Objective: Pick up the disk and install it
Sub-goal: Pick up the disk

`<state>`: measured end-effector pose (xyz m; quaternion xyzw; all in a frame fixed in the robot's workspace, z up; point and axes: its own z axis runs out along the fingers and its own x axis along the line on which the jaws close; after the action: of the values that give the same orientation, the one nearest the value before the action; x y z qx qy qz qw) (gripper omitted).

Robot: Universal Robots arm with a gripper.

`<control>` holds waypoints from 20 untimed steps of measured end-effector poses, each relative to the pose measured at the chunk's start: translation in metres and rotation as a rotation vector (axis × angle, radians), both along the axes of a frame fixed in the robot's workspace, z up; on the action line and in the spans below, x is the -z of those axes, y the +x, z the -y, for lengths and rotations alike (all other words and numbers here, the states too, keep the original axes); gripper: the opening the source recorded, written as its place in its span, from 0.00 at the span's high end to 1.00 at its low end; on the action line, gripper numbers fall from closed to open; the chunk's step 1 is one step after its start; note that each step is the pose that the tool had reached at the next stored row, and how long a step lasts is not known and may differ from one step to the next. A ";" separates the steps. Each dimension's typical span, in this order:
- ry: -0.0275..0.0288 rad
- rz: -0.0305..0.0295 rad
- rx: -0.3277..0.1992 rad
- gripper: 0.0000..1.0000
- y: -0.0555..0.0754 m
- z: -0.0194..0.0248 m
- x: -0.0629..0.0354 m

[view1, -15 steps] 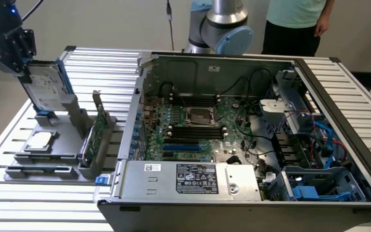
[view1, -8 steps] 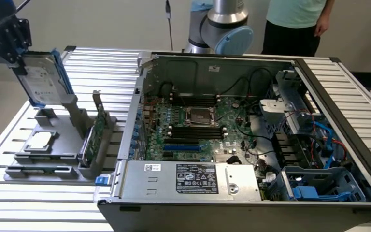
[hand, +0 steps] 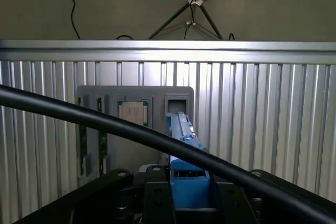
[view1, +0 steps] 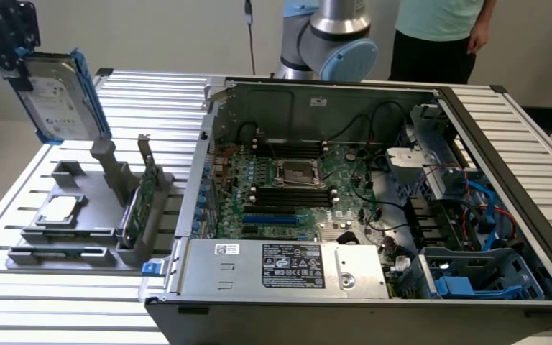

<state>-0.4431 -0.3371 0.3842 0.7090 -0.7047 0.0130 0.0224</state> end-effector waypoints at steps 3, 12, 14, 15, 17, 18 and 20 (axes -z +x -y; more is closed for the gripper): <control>0.0000 0.0000 -0.001 0.68 0.007 0.0001 -0.0139; 0.0003 0.0001 -0.006 0.68 0.037 0.0044 -0.0493; 0.0003 0.0001 -0.007 0.68 0.044 0.0061 -0.0558; 0.0004 0.0000 -0.007 0.68 0.048 0.0069 -0.0586; 0.0003 -0.0007 -0.007 0.68 0.057 0.0086 -0.0631; 0.0003 -0.0011 -0.007 0.68 0.061 0.0095 -0.0648; 0.0003 -0.0022 -0.007 0.68 0.071 0.0114 -0.0678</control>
<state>-0.3722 -0.3485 0.4519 0.7115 -0.7022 0.0122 0.0230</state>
